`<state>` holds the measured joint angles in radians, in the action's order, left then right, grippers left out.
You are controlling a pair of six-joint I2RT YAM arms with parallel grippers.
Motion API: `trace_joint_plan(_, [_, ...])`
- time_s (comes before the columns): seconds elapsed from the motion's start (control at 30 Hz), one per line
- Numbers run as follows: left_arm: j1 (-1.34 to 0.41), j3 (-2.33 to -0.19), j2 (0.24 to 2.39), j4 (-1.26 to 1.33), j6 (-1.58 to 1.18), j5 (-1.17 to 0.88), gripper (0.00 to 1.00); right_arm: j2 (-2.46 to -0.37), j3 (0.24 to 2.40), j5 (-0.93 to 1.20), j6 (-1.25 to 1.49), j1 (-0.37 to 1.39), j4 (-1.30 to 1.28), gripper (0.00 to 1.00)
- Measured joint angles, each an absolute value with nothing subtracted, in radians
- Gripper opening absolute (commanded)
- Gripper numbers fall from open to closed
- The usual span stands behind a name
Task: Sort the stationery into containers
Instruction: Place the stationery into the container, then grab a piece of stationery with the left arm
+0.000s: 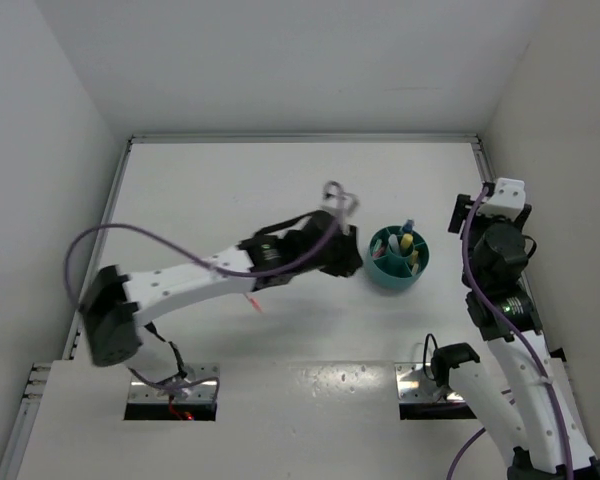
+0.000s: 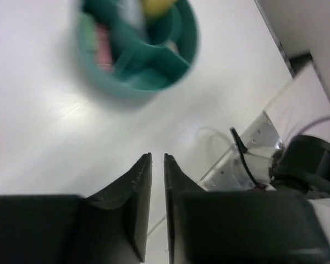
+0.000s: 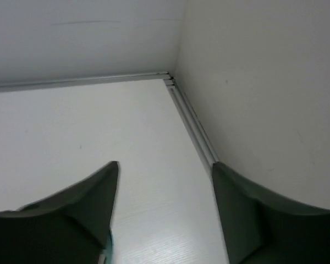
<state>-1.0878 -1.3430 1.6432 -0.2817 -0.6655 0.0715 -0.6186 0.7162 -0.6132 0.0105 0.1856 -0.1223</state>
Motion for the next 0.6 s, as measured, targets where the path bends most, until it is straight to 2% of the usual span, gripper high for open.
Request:
trace_joint_plan(0.03, [-1.069,-1.285,1.558,-0.286,-0.691,0.114,0.61,-0.618,0.716,-0.588,0.006,0.186,-0.132,0.55])
trace_joint_plan(0.07, [-1.032,-1.215,1.462,-0.280,-0.736,0.170,0.80,-0.618,0.716,-0.562,-0.001,0.186,-0.142,0.31])
trace_joint_plan(0.1, [-0.979,-1.158,1.385,-0.289,-0.776,0.221,0.82,-0.618,0.716,-0.535,-0.009,0.186,-0.152,0.00])
trace_joint_plan(0.2, [-0.739,-1.012,1.230,-0.343,-0.957,0.363,0.81,-0.618,0.716,-0.459,-0.004,0.186,-0.176,0.00])
trace_joint_plan(0.23, [-0.652,-0.971,1.206,-0.375,-1.014,0.397,0.78,-0.619,0.716,-0.445,-0.004,0.186,-0.181,0.09])
trace_joint_plan(0.27, [-0.577,-0.937,1.198,-0.414,-1.071,0.425,0.69,-0.620,0.716,-0.432,-0.005,0.186,-0.187,0.14])
trace_joint_plan(0.3, [-0.521,-0.912,1.198,-0.452,-1.123,0.439,0.64,-0.623,0.716,-0.419,-0.004,0.186,-0.189,0.17])
trace_joint_plan(0.37, [-0.453,-0.892,1.214,-0.532,-1.201,0.442,0.55,-0.633,0.716,-0.405,-0.007,0.186,-0.191,0.20])
trace_joint_plan(0.4, [-0.430,-0.892,1.226,-0.559,-1.239,0.437,0.43,-0.639,0.716,-0.399,-0.007,0.186,-0.191,0.20])
trace_joint_plan(0.43, [-0.410,-0.893,1.237,-0.569,-1.269,0.428,0.40,-0.644,0.716,-0.395,-0.007,0.186,-0.194,0.22])
trace_joint_plan(0.53, [-0.357,-0.906,1.290,-0.598,-1.327,0.381,0.40,-0.654,0.716,-0.386,-0.008,0.186,-0.197,0.23])
trace_joint_plan(0.57, [-0.342,-0.914,1.313,-0.604,-1.341,0.366,0.42,-0.656,0.716,-0.384,-0.008,0.186,-0.197,0.23])
trace_joint_plan(0.6, [-0.330,-0.924,1.340,-0.609,-1.354,0.351,0.50,-0.656,0.716,-0.383,-0.008,0.186,-0.197,0.23])
